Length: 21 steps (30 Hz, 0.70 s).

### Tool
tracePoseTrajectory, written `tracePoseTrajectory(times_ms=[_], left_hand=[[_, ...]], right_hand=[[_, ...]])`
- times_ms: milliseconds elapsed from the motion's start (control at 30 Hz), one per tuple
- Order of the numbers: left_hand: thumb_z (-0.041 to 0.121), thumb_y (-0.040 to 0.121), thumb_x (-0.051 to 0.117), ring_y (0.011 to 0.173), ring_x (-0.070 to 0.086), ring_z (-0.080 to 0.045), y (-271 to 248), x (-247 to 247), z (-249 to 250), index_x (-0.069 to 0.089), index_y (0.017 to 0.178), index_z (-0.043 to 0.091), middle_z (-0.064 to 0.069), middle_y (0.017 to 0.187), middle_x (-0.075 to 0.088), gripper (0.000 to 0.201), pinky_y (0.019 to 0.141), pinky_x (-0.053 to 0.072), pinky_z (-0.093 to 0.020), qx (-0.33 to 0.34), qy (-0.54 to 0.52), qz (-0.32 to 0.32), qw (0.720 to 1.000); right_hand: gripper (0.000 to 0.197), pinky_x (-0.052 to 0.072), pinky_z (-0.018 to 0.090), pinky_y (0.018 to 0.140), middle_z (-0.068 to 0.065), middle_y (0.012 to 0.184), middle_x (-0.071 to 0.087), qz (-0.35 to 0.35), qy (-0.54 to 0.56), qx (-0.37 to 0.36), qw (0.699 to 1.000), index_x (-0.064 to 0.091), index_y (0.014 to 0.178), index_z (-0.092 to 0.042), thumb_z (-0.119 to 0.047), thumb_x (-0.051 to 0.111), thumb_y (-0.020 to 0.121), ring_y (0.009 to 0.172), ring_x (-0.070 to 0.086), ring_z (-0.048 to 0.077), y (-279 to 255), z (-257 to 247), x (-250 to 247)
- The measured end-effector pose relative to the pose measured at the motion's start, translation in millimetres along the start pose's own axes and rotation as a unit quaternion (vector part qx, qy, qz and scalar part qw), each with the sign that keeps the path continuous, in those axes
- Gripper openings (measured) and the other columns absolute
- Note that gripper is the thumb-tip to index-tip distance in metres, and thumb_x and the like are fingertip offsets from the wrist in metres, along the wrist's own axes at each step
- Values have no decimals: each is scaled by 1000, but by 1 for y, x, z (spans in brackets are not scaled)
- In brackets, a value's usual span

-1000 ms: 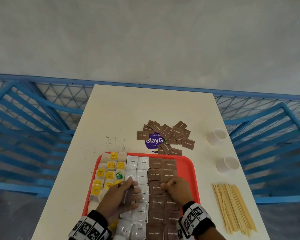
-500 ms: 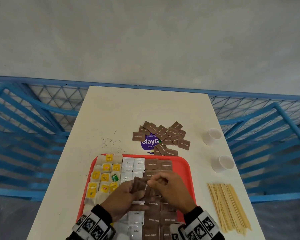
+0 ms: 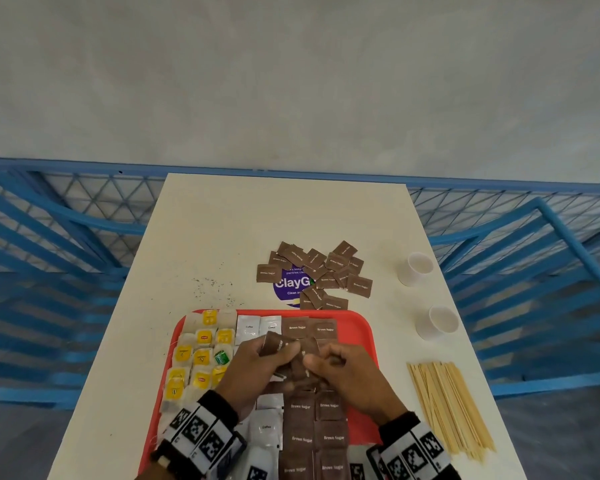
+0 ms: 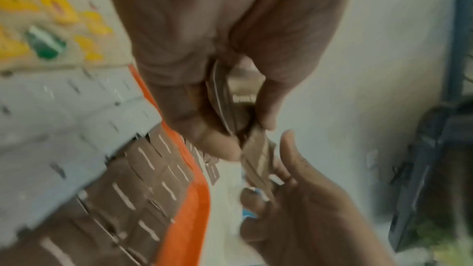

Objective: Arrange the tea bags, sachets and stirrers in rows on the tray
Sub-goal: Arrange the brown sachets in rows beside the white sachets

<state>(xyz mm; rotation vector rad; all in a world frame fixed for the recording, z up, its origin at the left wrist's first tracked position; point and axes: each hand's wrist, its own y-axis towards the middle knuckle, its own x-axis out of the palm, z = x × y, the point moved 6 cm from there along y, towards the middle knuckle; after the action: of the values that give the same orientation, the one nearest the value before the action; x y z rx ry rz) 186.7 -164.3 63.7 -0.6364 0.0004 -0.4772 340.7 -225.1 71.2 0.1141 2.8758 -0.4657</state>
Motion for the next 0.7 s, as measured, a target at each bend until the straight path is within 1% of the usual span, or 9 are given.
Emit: tracePoseTrajectory(times_ms=[67,167,233,333,433,500,600,633,700], left_hand=[[24,89,71,71,71,-15,3,2,-3,70,99,7,-8,83,74,19,68,58,-34,-18,-40,11,999],[22,89,72,72,70,-17,8,5,-9,68,105,1,-11,81,73,27,72,59,-35,-38,-45,14,998],[21,88,73,72,70,-18,11,8,-11,69,105,-1,-12,82,74,28,70,60,-33,-47,-46,13,998],[21,88,73,72,71,-19,16,15,-12,70,102,-2,-12,83,74,28,66,60,-30,-57,-45,8,997],[24,91,71,71,71,-18,20,13,-14,69,101,0,-11,82,75,26,65,60,-31,-42,0,28,999],[26,94,66,69,69,-18,20,3,-21,68,102,4,-10,80,74,24,65,58,-33,-35,24,49,998],[29,99,58,65,64,-18,14,-11,-36,66,98,2,-9,75,70,28,57,51,-29,-54,22,57,997],[31,100,55,65,63,-18,11,-13,-41,65,96,3,-8,76,69,30,56,49,-27,-68,17,53,996],[37,102,50,66,64,-19,3,-16,-50,67,94,4,-9,78,71,38,55,48,-26,-100,8,50,994]], right_hand=[[18,52,28,65,6,73,72,3,14,7,1000,72,75,-17,-31,74,86,63,63,13,-3,4,2],[18,48,23,61,3,67,70,102,72,17,992,74,79,-11,-27,73,87,59,59,10,-1,9,-16],[22,45,19,57,2,62,66,135,92,19,986,73,82,-5,-27,71,88,54,56,8,0,12,-25],[15,44,17,52,5,63,64,126,120,35,984,73,89,-3,-18,71,89,52,54,6,2,19,-27],[12,45,16,54,5,64,66,136,107,65,983,74,85,-3,-15,72,87,54,55,7,7,38,-37],[13,50,21,58,3,67,70,127,46,108,985,75,79,-8,-19,73,86,57,60,9,8,62,-43],[17,56,33,71,5,73,74,96,-50,146,983,75,72,-12,-21,73,87,68,69,22,7,101,-47],[18,56,31,70,2,71,74,90,-63,151,982,75,72,-11,-20,73,87,67,69,21,7,110,-46],[18,50,19,60,-6,61,70,86,-69,156,982,76,73,-8,-19,73,87,56,62,6,7,121,-44]])
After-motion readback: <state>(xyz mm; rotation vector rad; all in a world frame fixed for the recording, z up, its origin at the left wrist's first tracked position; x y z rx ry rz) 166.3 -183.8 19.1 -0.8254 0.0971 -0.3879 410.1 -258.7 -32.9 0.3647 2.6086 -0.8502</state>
